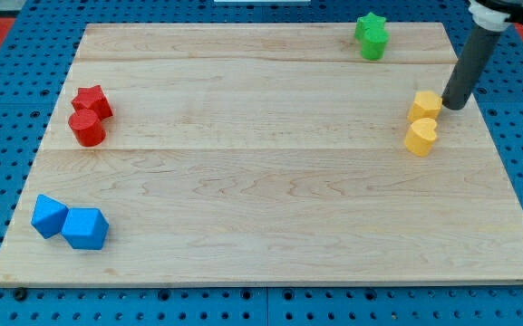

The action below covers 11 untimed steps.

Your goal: Push the yellow hexagon towards the bottom center of the board

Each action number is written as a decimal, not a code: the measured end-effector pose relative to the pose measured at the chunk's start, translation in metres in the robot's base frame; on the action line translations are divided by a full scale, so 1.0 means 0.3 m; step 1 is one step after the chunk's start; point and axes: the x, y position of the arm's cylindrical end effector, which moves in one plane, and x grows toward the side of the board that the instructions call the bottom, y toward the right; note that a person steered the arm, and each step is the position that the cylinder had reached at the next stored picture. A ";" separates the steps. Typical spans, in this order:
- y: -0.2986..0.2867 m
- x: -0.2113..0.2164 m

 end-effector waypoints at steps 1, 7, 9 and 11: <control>-0.124 0.018; -0.717 0.189; -0.700 0.176; -0.876 0.138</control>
